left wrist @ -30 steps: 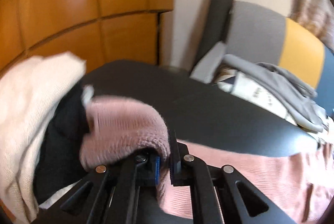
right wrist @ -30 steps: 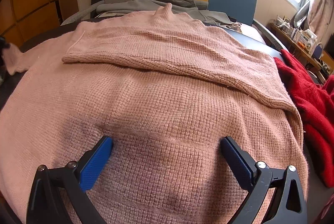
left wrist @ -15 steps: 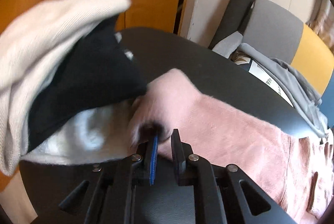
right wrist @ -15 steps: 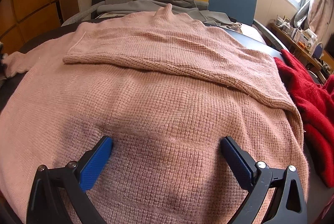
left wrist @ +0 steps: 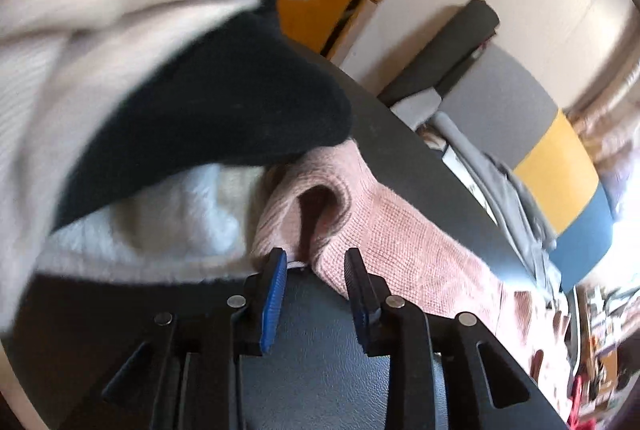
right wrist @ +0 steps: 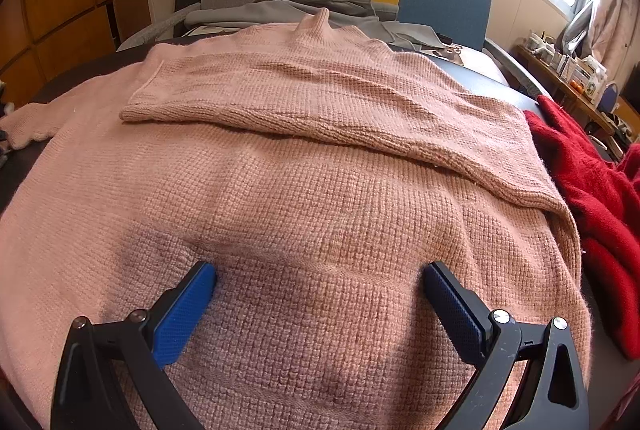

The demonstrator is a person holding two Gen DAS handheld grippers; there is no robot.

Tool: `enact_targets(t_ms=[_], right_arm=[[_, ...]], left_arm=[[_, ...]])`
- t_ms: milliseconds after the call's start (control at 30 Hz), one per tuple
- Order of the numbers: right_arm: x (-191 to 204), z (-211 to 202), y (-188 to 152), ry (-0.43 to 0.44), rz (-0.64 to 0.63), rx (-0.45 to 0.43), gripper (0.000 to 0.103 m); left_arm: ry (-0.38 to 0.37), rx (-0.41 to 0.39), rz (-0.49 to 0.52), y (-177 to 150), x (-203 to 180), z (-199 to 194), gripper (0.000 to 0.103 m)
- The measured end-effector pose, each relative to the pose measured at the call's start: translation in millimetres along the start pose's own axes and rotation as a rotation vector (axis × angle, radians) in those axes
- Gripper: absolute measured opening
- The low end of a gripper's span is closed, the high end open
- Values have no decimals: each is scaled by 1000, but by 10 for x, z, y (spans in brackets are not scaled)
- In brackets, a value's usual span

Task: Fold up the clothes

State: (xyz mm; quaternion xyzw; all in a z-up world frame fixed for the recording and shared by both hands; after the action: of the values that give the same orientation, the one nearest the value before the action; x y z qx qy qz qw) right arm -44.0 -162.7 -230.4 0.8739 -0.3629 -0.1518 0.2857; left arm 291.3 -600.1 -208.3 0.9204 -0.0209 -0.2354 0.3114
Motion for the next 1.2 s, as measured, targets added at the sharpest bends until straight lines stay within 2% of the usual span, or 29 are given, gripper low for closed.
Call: enact_targets(t_ms=[167,300,367,400,433,467,567,700,1000,1200], right_arm=[[-3,-2,0,1,0,-1,103],[-6,1,4,0,-1,-1,103],[-6,2,5,1,-1,-2,103],[-6,3,5,1,0,-2,103],[-5,3,6,0,0,-2,103],[-3,3,7,0,0,-2,103],[2,5,10,-1,2,-2,103],[8,5,13,-2,3,-1,103],[-6,6,18,10,12,0,103],[-28,-5,18,34,29,-4,103]], left_arm=[[17,-4,21,171,-213,140,35],[22,29,-101,351,-216,365,35],[41,12,-98,395,-287,391,31],[48,3,-89,410,-336,396,23],[56,-5,-79,426,-385,401,9],[64,-14,-69,442,-434,405,5],[72,-38,-18,466,-634,399,5],[-53,-43,157,298,-1358,232,5],[-366,59,390,-337,-3101,13,5],[-460,152,552,-1132,-3921,-58,5]])
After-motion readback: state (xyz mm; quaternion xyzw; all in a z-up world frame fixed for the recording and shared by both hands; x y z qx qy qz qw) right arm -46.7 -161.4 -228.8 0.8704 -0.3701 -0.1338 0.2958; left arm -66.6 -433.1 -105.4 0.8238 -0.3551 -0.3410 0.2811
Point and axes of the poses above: each gripper's, at about its wrist camera, not at the fingertips, and z roughly the way its jaws point, x to its left, y to its top, the point moved 5 cm from there along z, roughly the way its jaws point, and after that the axes turned 2 degrees about z, right-handed, at the moved point
